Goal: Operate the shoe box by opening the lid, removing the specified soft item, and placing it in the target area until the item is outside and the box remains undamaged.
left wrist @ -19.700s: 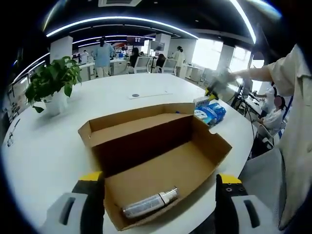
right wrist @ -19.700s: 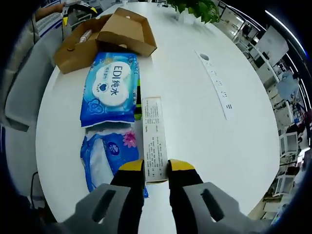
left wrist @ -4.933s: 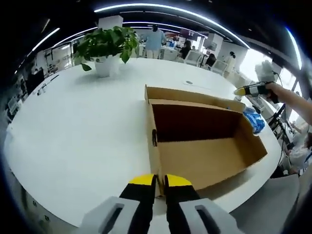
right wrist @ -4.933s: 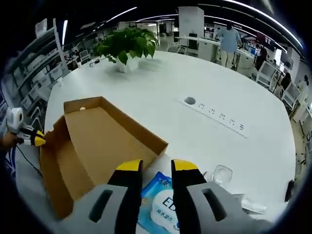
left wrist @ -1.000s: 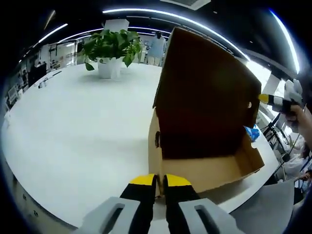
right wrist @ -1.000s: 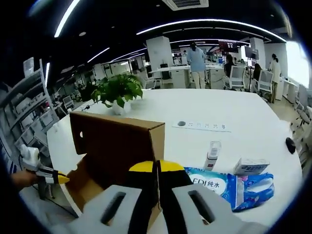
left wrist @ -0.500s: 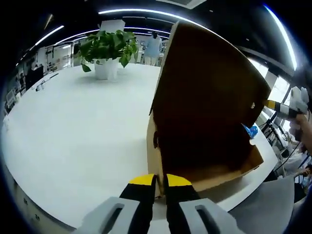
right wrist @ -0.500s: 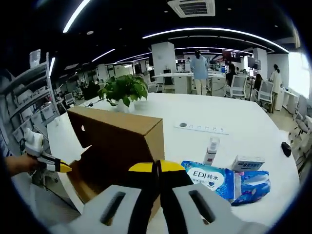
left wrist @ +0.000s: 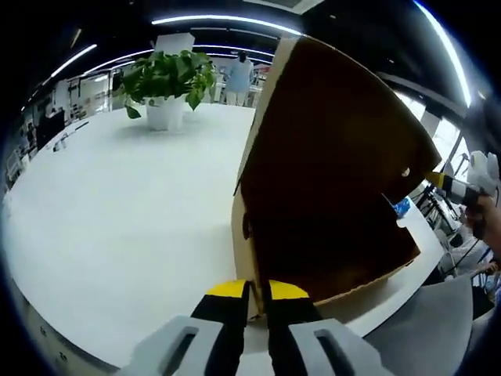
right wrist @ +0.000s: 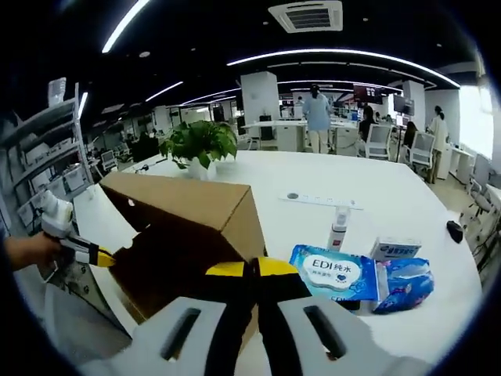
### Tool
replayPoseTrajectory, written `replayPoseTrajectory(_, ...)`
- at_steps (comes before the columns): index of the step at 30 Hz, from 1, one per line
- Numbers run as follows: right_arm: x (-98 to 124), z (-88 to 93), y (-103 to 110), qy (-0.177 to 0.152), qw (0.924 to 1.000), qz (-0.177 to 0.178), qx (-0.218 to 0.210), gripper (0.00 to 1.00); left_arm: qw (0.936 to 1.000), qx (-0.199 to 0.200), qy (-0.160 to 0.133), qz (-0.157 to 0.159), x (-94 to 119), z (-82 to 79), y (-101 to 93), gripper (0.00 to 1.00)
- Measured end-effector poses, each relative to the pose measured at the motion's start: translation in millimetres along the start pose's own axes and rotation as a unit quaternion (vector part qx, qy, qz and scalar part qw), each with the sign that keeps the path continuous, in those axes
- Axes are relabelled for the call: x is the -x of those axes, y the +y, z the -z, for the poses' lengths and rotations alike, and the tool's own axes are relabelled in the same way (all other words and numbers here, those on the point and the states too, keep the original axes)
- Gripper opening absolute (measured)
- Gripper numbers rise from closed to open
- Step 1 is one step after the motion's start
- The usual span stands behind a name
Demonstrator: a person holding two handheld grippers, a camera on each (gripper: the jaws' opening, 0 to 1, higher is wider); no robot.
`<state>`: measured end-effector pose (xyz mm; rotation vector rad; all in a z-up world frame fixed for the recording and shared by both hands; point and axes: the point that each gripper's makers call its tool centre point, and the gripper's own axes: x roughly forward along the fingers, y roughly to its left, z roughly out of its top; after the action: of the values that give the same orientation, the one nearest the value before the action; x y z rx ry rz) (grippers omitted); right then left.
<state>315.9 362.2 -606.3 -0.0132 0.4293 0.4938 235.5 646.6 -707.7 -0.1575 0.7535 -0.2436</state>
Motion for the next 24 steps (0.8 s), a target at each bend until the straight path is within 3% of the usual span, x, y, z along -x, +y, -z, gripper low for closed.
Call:
replayPoseTrajectory(11,9,19.1,6,0.009,0.9999,0.003,0.007,0.02,0.9985,-0.034,-0.042,0.005,21,-30.3,-5.1,0.18)
replayPoseTrajectory(18,14,33.5,10,0.016,0.9992,-0.002,0.038,0.03,0.9945,-0.077,-0.070,0.012,36,-51.5,-14.1,0.26)
replayPoseTrajectory(24,18,45.5,14,0.023,0.9974,-0.016,0.066,0.04,0.9905,-0.111,-0.078,0.025,43,-56.5,-23.4,0.32)
